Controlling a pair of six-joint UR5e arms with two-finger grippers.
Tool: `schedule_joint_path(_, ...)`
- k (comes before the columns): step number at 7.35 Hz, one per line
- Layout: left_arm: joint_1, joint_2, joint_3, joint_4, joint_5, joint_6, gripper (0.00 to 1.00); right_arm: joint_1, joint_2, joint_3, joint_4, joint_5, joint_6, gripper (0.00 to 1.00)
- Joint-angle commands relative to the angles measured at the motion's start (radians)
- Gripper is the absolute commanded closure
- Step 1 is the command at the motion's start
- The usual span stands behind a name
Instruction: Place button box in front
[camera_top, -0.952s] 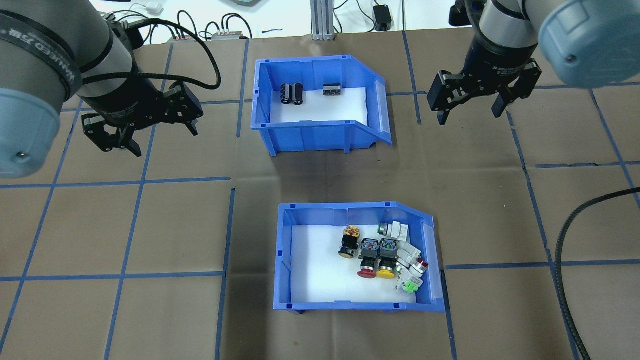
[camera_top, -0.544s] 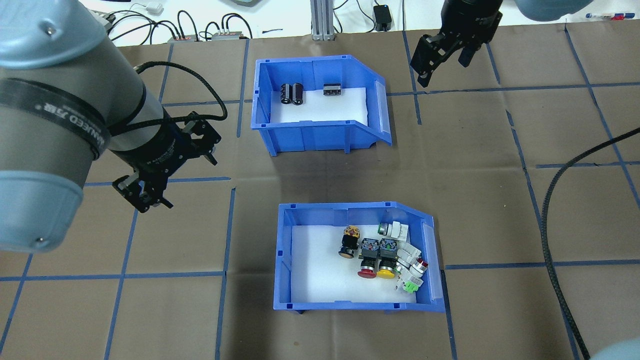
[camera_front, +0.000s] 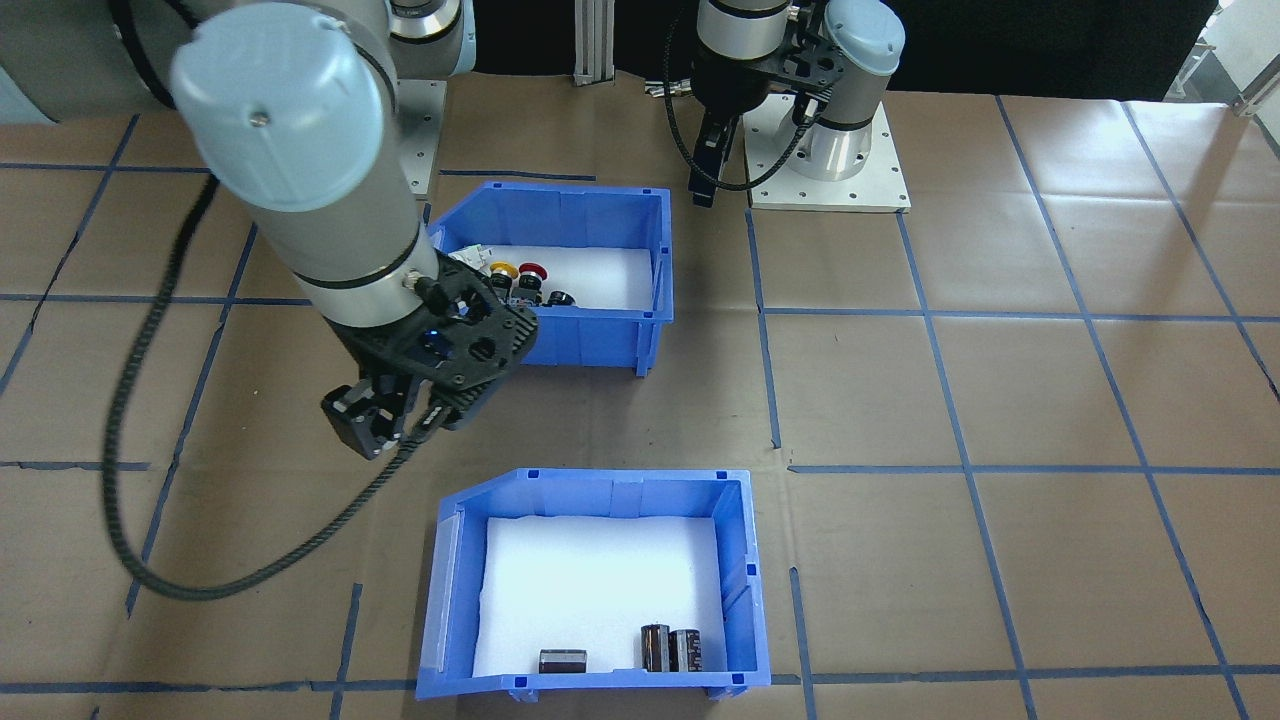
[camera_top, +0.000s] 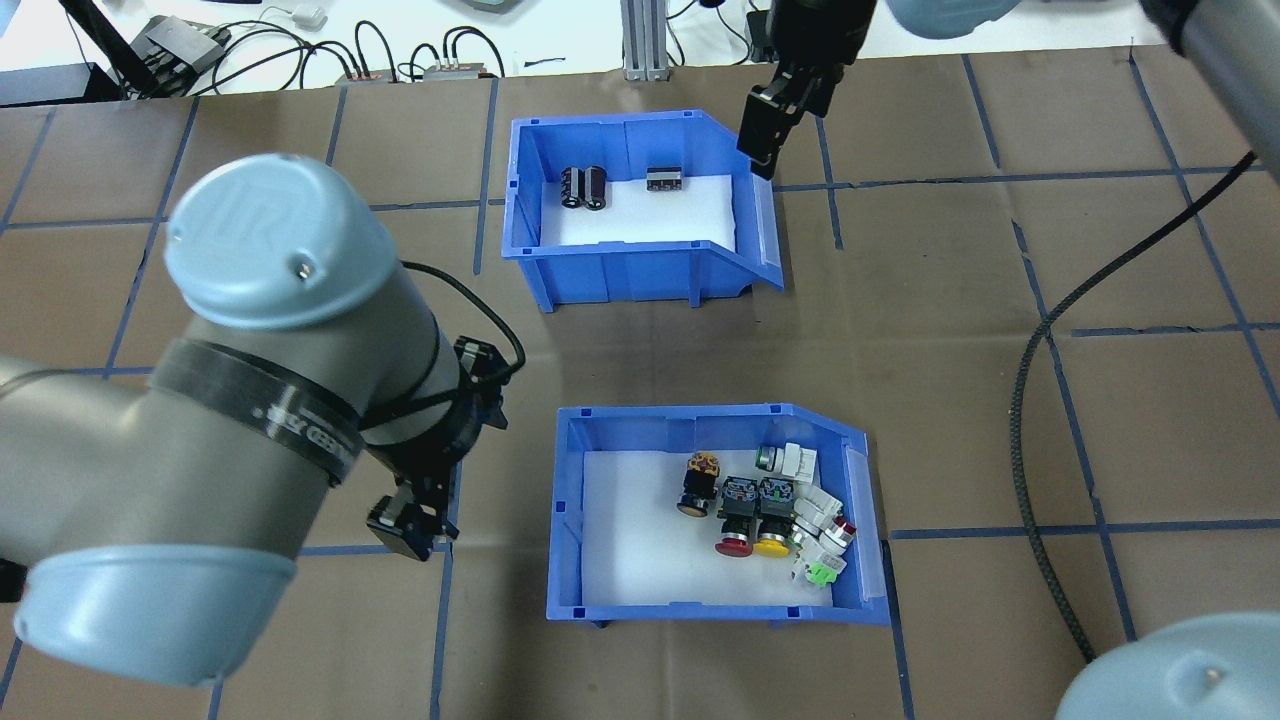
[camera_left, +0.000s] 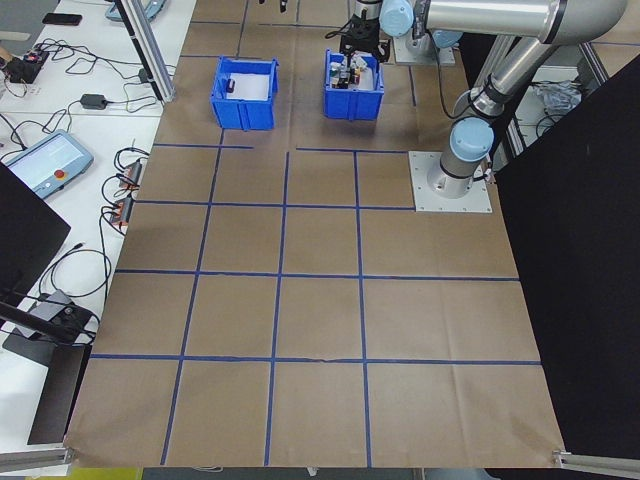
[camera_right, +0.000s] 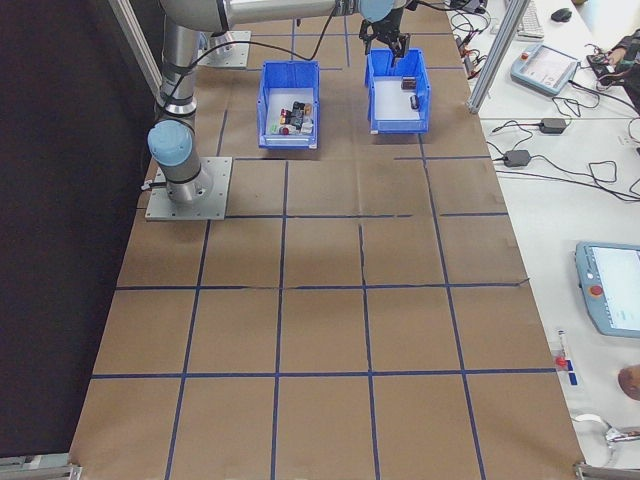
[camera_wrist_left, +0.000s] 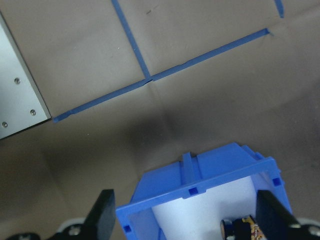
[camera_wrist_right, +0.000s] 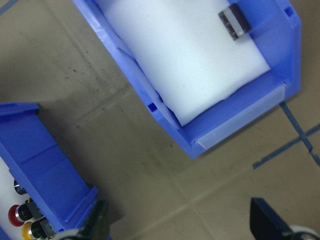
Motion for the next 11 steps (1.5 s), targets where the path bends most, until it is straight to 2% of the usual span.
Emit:
schedule_joint_path(1, -0.103, -0.013, -0.066, 0.040, -0.012, -0.190, 0.04, 0.118, 0.038, 0.000, -0.016, -0.002, -0.141, 0.00)
schedule_joint_path(2, -0.110, -0.019, -0.101, 0.128, -0.081, -0.187, 0.04, 0.144, 0.077, -0.003, -0.082, -0.019, -0.239, 0.00)
schedule_joint_path(3, -0.124, -0.020, -0.147, 0.184, -0.107, -0.184, 0.04, 0.158, 0.091, -0.003, -0.178, -0.075, -0.270, 0.00)
schedule_joint_path(5, -0.176, -0.025, -0.250, 0.416, -0.111, -0.222, 0.02, 0.165, 0.130, -0.003, -0.207, -0.080, -0.309, 0.00)
schedule_joint_path(7, -0.187, -0.049, -0.266, 0.453, -0.114, -0.299, 0.01, 0.200, 0.173, 0.001, -0.207, -0.071, -0.304, 0.00)
schedule_joint_path(8, -0.199, -0.049, -0.266, 0.450, -0.176, -0.343, 0.01, 0.239, 0.211, 0.001, -0.211, -0.080, -0.298, 0.00)
schedule_joint_path(9, -0.215, -0.063, -0.266, 0.450, -0.193, -0.376, 0.01, 0.247, 0.234, 0.012, -0.265, -0.080, -0.303, 0.00)
schedule_joint_path(11, -0.228, -0.111, -0.264, 0.476, -0.193, -0.416, 0.01, 0.246, 0.259, 0.036, -0.344, -0.080, -0.303, 0.00)
